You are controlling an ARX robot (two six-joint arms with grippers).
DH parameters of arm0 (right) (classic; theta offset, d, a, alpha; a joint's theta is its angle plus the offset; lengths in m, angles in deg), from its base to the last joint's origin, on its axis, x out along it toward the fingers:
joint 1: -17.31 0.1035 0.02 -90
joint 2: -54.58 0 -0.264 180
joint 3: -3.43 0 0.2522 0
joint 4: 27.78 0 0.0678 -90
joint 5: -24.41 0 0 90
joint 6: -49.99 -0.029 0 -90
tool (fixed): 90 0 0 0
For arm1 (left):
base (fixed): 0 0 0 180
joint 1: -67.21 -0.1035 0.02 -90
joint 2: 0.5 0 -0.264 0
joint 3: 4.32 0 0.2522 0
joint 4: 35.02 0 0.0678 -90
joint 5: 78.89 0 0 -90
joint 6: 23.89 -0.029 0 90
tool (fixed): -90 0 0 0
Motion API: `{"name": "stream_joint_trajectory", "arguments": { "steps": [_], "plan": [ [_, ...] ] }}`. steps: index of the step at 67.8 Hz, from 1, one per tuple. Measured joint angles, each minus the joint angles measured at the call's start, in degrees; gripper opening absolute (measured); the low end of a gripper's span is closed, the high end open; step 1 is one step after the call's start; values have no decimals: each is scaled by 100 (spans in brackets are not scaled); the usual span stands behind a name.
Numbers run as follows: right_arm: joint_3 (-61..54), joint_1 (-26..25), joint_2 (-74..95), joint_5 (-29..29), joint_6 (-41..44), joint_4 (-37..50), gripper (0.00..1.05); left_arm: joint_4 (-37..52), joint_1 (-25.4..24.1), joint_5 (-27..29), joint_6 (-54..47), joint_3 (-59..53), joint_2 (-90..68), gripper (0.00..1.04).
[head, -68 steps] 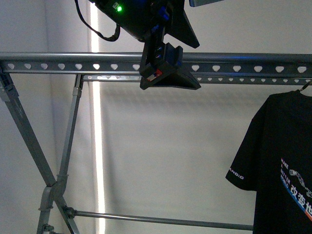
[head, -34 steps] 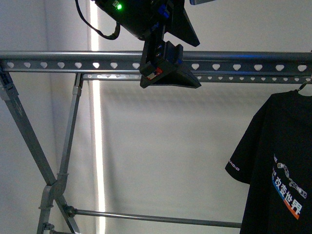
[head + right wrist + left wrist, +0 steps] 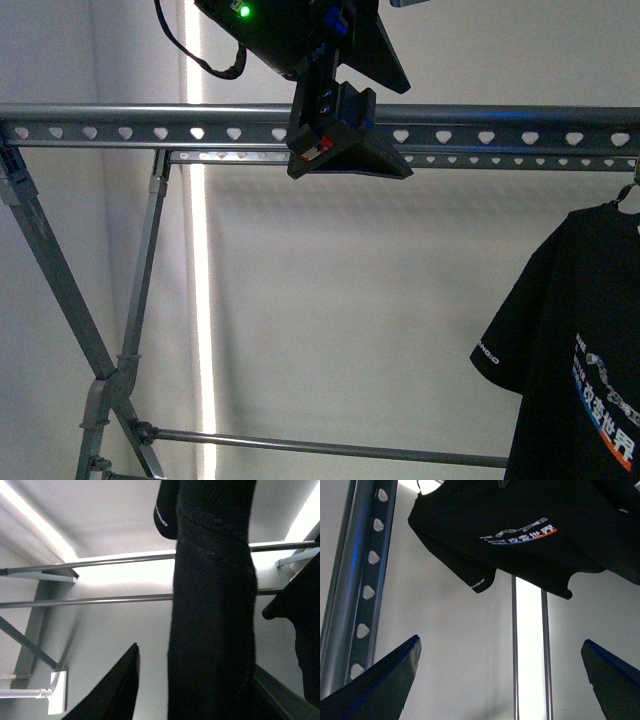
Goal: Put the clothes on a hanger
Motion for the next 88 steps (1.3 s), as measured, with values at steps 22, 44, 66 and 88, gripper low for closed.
{"name": "stream_joint_trajectory", "arguments": {
  "steps": [22, 44, 66, 88],
  "plan": [
    [-1687, -256, -1508, -188, 197, 1545, 99, 0, 0, 0, 0, 2, 0, 98],
    [-4461, -160, -4339, -87, -216, 3991, 97, 0, 0, 0, -2, 2, 0, 98],
    [-6992, 481, -6684, -487, -13, 4120, 65, 20, 2, 31, 39, -2, 15, 98],
    [-8367, 911, -7534, -909, 90, 4496, 7, 4076, -205, 3773, 7117, -1644, 914, 98]
  ]
}}
